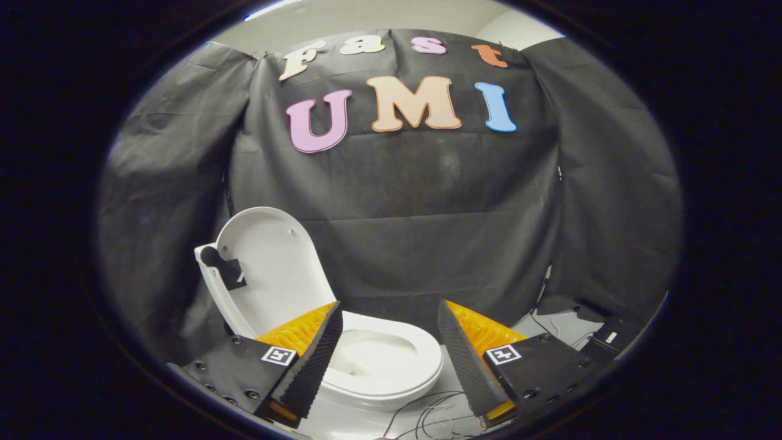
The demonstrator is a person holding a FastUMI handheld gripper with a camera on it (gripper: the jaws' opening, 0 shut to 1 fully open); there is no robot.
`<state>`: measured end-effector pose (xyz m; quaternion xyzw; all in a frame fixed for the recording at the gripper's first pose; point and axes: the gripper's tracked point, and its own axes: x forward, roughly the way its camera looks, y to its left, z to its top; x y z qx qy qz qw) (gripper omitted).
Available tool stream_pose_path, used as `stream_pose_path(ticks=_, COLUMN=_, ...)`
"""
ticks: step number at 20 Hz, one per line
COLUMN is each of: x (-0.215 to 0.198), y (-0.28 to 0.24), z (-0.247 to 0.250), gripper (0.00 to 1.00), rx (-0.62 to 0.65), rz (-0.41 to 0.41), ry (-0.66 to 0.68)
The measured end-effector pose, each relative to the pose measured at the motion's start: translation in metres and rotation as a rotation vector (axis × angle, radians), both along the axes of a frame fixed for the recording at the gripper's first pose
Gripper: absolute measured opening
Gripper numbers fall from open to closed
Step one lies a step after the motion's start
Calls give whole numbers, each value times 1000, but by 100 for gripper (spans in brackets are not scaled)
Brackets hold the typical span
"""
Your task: Open the toilet lid.
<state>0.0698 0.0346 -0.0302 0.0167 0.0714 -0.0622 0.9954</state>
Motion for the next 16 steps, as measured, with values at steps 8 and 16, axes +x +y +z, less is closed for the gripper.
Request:
stream_pose_path(ticks=8, x=-2, y=-9, z=-9, gripper=97, rx=-4, rz=-26, ry=22)
stream_pose_path(ticks=16, x=-2, y=-21, z=-15, gripper=97, rx=2, rz=-50, ry=35)
